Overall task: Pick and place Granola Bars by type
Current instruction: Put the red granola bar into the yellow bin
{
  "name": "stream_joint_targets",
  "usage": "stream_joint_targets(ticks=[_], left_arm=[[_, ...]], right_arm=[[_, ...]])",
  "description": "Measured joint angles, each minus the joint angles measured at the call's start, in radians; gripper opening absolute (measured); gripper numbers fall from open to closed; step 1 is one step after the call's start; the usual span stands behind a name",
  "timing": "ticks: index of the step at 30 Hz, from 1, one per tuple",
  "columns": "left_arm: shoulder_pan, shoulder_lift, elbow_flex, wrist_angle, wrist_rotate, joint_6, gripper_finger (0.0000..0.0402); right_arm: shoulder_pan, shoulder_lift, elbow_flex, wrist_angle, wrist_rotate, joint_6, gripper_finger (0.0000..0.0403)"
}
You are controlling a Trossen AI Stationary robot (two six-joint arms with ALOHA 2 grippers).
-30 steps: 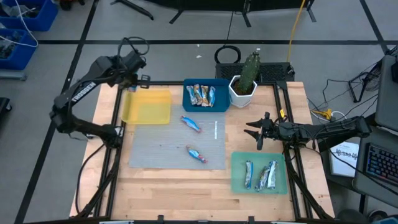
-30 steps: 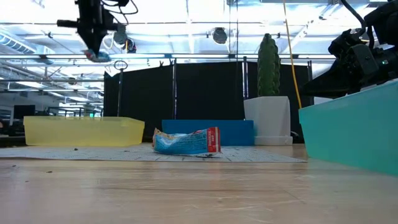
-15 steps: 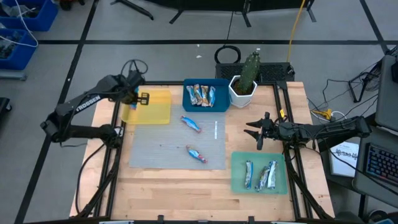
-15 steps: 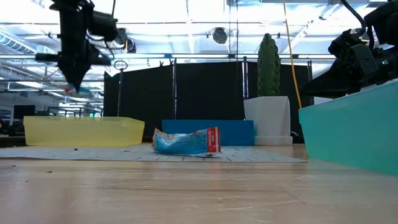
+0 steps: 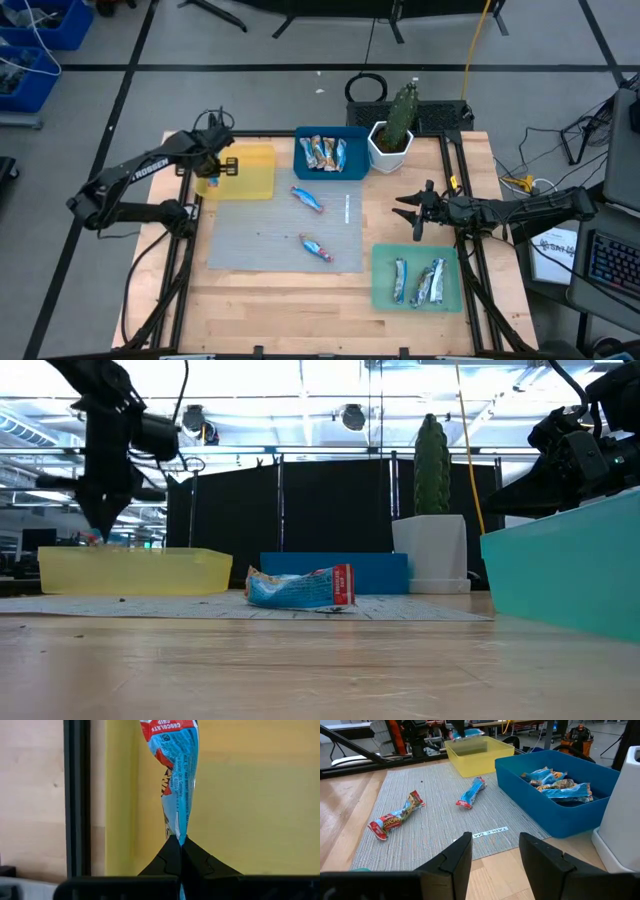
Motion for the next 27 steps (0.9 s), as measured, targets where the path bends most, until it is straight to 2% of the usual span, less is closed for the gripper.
stream_joint_targets(ticks=[8,18,27], left_arm=[[0.01,0.022,-0.088,0.022,0.011,0.017,0.0],[0.01,0.025,-0.177,0.17,0.032,0.017,0.0],[0.018,0.093,-0.207,0.223,0.056,0.047,0.0005]], right_arm=[[0.0,0.0,0.0,0.0,0.0,0.0,0.0157],[0.0,0.0,0.0,0.0,0.0,0.0,0.0157],[0.0,0.0,0.0,0.0,0.0,0.0,0.0157]])
